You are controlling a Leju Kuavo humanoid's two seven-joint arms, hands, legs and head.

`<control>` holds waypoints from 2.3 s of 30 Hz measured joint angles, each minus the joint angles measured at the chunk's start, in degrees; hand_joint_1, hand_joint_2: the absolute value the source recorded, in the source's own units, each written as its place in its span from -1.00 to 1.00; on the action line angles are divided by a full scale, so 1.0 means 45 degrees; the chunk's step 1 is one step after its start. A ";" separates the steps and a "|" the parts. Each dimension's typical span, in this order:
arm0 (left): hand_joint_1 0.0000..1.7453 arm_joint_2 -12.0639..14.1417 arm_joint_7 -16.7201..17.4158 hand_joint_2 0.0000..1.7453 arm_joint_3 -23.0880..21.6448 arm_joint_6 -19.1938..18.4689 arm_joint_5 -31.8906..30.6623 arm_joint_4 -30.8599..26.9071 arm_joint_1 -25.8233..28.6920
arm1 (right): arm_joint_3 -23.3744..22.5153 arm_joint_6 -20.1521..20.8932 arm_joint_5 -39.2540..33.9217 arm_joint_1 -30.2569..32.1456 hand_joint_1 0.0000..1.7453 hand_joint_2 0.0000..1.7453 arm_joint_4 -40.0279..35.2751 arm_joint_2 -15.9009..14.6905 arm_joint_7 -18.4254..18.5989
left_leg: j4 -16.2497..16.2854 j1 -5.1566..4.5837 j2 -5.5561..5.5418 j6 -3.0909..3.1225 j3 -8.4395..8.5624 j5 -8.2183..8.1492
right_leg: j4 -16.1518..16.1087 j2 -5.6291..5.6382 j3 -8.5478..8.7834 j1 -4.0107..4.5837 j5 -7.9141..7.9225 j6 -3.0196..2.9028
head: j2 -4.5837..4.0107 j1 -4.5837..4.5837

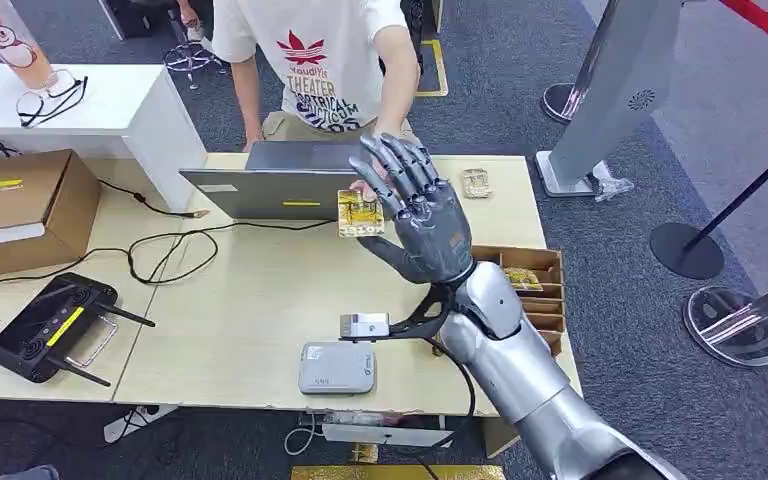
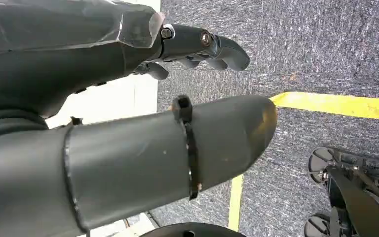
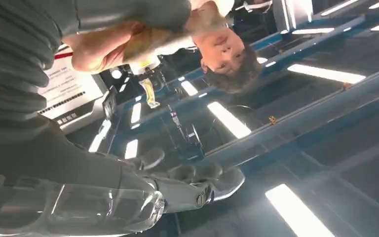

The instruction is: Pass the card to the sensor for recognition and then transmit it.

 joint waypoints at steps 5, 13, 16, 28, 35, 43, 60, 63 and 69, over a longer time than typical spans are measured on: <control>-1.00 0.0005 0.0000 -1.00 0.0005 0.0000 0.0000 0.0000 0.0004 | -0.0010 0.0000 -0.0136 0.0007 0.92 1.00 0.0024 0.0049 -0.0015 | 0.0000 0.0000 0.0000 0.0000 -0.0001 0.0000 | 0.0000 -0.0001 0.0000 0.0000 0.0000 0.0000 | 0.0000 0.0000; -1.00 0.0010 -0.0049 -1.00 0.0005 -0.0049 -0.0083 0.0000 0.0019 | -0.0116 -0.0005 -0.0112 0.0183 1.00 1.00 0.0029 0.0048 -0.0150 | 0.0000 0.0000 -0.0001 0.0000 -0.0001 0.0000 | 0.0000 -0.0003 0.0000 0.0000 0.0000 0.0000 | 0.0000 0.0000; -1.00 0.0010 -0.0049 -1.00 0.0005 -0.0053 -0.0117 0.0000 0.0018 | -0.0209 -0.0010 -0.0087 0.0227 1.00 1.00 0.0029 0.0053 -0.0199 | 0.0000 0.0000 -0.0001 0.0000 -0.0001 0.0000 | 0.0000 -0.0002 0.0000 -0.0001 0.0000 0.0000 | 0.0000 0.0000; -1.00 0.0087 -0.0165 -1.00 0.0005 -0.0433 -0.0209 0.0000 0.0037 | -0.0452 -0.0010 -0.0448 0.0463 1.00 1.00 0.0029 0.0087 -0.0471 | 0.0000 0.0001 0.0000 0.0000 -0.0001 0.0000 | 0.0000 -0.0002 0.0000 0.0000 -0.0001 0.0000 | 0.0000 0.0005; -1.00 0.0219 -0.0282 -1.00 0.0010 -0.0583 -0.0287 0.0000 0.0085 | -0.0141 0.0895 -0.3611 0.0511 1.00 1.00 -0.0044 0.0073 -0.0515 | 0.0000 0.0000 0.0000 0.0000 0.0001 0.0000 | 0.0000 -0.0001 0.0000 0.0000 0.0000 0.0000 | 0.0000 0.0005; -1.00 0.0267 -0.0209 -1.00 0.0019 -0.0719 -0.0335 0.0000 0.0085 | 0.0102 0.4440 -0.7704 0.0582 1.00 1.00 -0.0738 -0.0020 -0.0588 | 0.0000 0.0000 0.0000 0.0000 0.0000 0.0000 | 0.0000 0.0000 -0.0001 0.0000 0.0000 0.0000 | 0.0000 0.0000; -1.00 0.0330 -0.0204 -1.00 0.0345 -0.0845 -0.0325 0.0005 0.0089 | 0.1011 1.0915 -1.3022 0.0742 1.00 1.00 -0.0850 -0.0544 0.0457 | 0.0000 0.0000 0.0000 0.0000 -0.0001 0.0000 | 0.0000 0.0000 -0.0001 0.0000 0.0000 0.0000 | 0.0000 0.0000; -1.00 0.0330 -0.0209 -1.00 0.0379 -0.0840 -0.0321 0.0005 0.0086 | 0.1417 1.1415 -1.3255 0.0742 1.00 1.00 -0.0539 -0.0554 0.0637 | 0.0000 0.0001 0.0000 0.0000 -0.0001 -0.0001 | 0.0000 0.0000 -0.0001 0.0000 -0.0001 0.0000 | 0.0000 0.0000; -1.00 0.0287 -0.0481 -1.00 0.0534 -0.0603 -0.0345 0.0005 0.0083 | 0.2355 1.1802 -1.3643 0.0727 1.00 1.00 0.0339 -0.0583 0.0796 | 0.0000 0.0000 0.0000 0.0000 -0.0001 0.0000 | -0.0001 -0.0001 -0.0001 0.0000 -0.0001 0.0000 | 0.0000 0.0000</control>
